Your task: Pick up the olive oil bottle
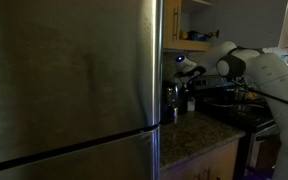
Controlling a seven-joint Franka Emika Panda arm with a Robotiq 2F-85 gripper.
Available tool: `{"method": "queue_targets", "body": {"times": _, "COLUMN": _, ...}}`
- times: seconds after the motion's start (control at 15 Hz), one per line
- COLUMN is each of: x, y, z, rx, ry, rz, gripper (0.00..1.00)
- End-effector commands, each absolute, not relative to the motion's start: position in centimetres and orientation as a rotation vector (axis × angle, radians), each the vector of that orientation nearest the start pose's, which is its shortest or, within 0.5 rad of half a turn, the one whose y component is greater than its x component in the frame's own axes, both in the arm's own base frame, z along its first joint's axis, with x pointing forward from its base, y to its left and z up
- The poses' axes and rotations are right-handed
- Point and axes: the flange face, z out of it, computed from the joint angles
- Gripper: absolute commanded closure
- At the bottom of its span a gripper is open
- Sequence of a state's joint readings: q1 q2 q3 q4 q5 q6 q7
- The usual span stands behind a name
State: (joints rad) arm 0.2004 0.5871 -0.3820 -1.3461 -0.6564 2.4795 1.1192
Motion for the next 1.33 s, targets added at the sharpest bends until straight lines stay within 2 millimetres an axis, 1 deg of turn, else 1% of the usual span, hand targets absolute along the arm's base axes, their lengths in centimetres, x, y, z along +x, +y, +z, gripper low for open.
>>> {"method": "queue_targets", "body": {"times": 0.0, "x": 74.3, "y": -8.5, "z": 40.1, "rx": -3.165, "ry": 1.23, "rz": -1.324, "gripper": 0.94}}
{"method": "queue_targets", "body": {"times": 0.07, "x": 73.9, "y": -9.1, "z": 39.6, "rx": -3.203, "ry": 1.239, "rz": -1.308, "gripper": 0.94}}
{"method": "queue_targets", "body": {"times": 0.13, "x": 73.5, "y": -9.7, "z": 38.1, "rx": -3.251, "ry": 1.227, "rz": -1.305, "gripper": 0.94}}
{"method": "queue_targets", "body": {"times": 0.4, "x": 72.4, "y": -10.5, "z": 36.4, "rx": -3.353, "ry": 1.142, "rz": -1.414, "gripper": 0.94}}
{"method": "queue_targets", "body": {"times": 0.53, "x": 71.5, "y": -11.0, "z": 34.5, "rx": -3.419, "ry": 1.086, "rz": -1.42, "gripper": 0.94}}
{"method": "queue_targets", "body": {"times": 0.67, "x": 70.1, "y": -11.8, "z": 31.5, "rx": -3.491, "ry": 1.043, "rz": -1.38, "gripper": 0.94}}
{"method": "queue_targets", "body": {"times": 0.8, "x": 68.8, "y": -12.4, "z": 28.7, "rx": -3.514, "ry": 1.059, "rz": -1.325, "gripper": 0.94}}
{"method": "queue_targets", "body": {"times": 0.93, "x": 67.9, "y": -13.0, "z": 26.5, "rx": -3.523, "ry": 1.095, "rz": -1.256, "gripper": 0.94}}
{"method": "queue_targets", "body": {"times": 1.27, "x": 66.4, "y": -15.2, "z": 23.6, "rx": -3.532, "ry": 1.197, "rz": -1.091, "gripper": 0.94}}
